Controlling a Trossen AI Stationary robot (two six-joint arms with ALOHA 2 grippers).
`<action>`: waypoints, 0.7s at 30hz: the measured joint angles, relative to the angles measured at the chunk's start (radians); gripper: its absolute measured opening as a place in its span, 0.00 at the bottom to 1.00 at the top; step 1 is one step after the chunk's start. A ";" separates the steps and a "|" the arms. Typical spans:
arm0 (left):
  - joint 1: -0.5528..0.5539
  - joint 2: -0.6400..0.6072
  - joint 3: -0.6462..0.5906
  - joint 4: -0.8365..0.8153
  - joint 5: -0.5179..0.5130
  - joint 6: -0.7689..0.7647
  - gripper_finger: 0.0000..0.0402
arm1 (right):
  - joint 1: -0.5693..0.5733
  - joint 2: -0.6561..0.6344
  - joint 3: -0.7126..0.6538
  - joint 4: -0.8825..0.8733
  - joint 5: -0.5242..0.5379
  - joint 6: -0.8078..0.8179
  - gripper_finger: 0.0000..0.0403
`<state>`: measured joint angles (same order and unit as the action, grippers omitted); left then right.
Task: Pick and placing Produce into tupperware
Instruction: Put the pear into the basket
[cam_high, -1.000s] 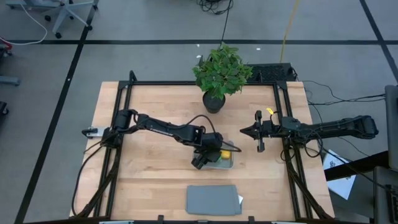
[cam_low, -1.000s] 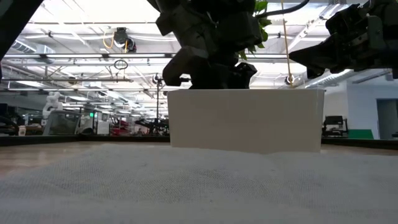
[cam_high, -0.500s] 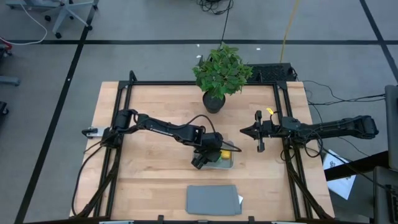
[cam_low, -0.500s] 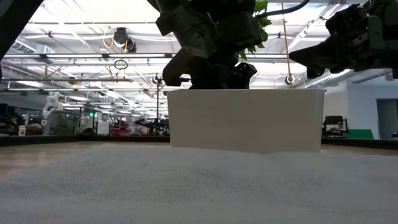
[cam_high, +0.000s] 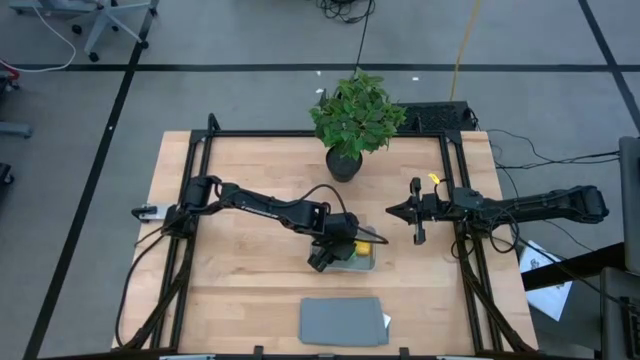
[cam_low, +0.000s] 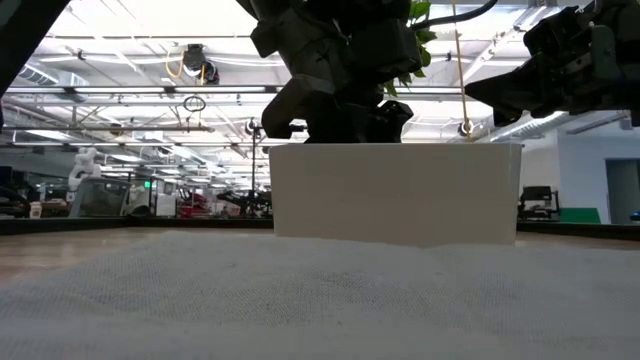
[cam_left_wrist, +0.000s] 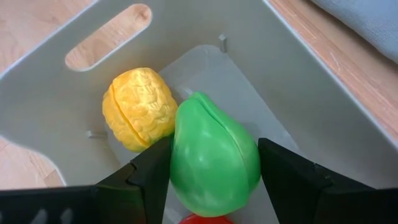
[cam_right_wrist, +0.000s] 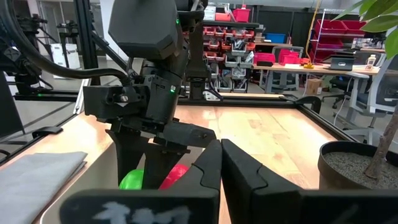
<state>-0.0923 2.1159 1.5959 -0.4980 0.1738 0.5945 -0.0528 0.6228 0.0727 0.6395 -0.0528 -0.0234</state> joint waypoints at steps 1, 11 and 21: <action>0.000 0.000 0.000 0.000 0.000 0.000 0.53 | 0.000 0.000 0.000 0.000 0.000 -0.001 0.00; -0.001 0.000 0.000 -0.009 -0.001 0.000 0.53 | 0.000 0.000 0.000 0.000 0.000 -0.005 0.00; -0.010 0.000 0.000 -0.025 -0.027 -0.002 0.53 | 0.000 0.000 0.000 0.000 0.000 -0.005 0.00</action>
<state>-0.1024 2.1159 1.5959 -0.5232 0.1471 0.5922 -0.0525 0.6228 0.0727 0.6392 -0.0528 -0.0280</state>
